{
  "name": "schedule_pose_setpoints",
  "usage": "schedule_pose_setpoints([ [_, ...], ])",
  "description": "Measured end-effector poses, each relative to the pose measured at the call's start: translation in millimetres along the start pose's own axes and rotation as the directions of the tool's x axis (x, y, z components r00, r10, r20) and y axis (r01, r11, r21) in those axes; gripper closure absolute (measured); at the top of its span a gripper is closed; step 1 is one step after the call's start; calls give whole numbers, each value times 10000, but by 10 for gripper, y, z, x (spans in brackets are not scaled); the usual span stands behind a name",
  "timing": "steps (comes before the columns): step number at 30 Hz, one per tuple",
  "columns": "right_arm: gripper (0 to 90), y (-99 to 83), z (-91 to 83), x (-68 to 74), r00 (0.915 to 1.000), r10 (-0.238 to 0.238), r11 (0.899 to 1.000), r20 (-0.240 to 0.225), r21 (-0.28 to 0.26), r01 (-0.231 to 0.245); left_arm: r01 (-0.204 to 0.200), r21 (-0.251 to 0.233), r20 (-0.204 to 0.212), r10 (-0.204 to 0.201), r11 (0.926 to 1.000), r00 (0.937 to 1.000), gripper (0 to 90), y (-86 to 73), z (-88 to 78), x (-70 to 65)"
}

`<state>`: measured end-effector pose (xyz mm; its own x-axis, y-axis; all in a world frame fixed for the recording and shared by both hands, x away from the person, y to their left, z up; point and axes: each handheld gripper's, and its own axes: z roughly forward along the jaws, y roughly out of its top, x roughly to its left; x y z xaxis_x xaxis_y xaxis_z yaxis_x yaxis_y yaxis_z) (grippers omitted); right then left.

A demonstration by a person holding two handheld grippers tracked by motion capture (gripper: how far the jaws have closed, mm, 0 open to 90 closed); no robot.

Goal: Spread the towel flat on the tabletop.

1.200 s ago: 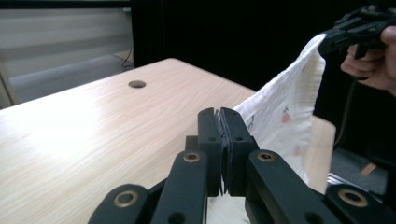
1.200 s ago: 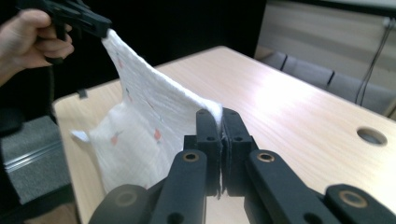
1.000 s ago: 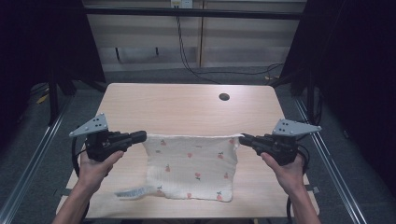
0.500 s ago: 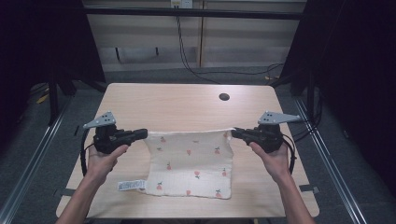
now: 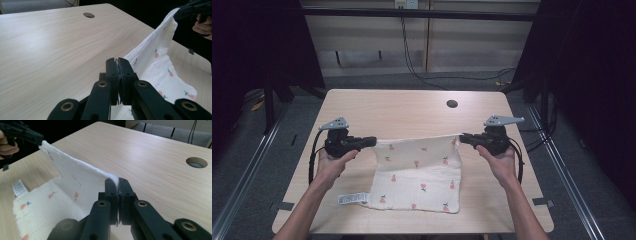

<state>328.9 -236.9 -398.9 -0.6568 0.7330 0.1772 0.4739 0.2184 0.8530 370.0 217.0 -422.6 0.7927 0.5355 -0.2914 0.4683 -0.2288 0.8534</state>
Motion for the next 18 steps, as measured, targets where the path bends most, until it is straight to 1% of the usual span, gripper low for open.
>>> schedule_pose_setpoints([
  [2, 877, 6, 48, -36, 10000, 15, 10000, 59, 93, -16, 61, -13, -56, -61, 10000, 10000, 880, -10, 28, 31],
  [7, 878, 2, 162, -118, 9998, 144, 9994, 158, 325, -149, 183, 155, 2, -183, 9997, 9998, 878, -54, 105, 147],
  [10, 877, -17, 232, -158, 9994, 169, 9985, 286, 517, -184, 198, 198, -75, -197, 9996, 9998, 877, -71, 154, 181],
  [13, 874, -46, 318, -215, 9983, 270, 9967, 515, 749, -308, 397, 246, -230, -392, 9989, 9990, 875, -77, 229, 246],
  [15, 874, -63, 376, -252, 9978, 351, 9952, 563, 893, -401, 578, 296, -305, -569, 9979, 9979, 875, -93, 283, 305],
  [16, 874, -70, 407, -269, 9974, 499, 9942, 522, 931, -546, 614, 353, -328, -603, 9975, 9976, 875, -103, 297, 323],
  [18, 874, -77, 447, -280, 9971, 527, 9931, 554, 1021, -582, 761, 398, -449, -743, 9963, 9962, 875, -132, 328, 360],
])
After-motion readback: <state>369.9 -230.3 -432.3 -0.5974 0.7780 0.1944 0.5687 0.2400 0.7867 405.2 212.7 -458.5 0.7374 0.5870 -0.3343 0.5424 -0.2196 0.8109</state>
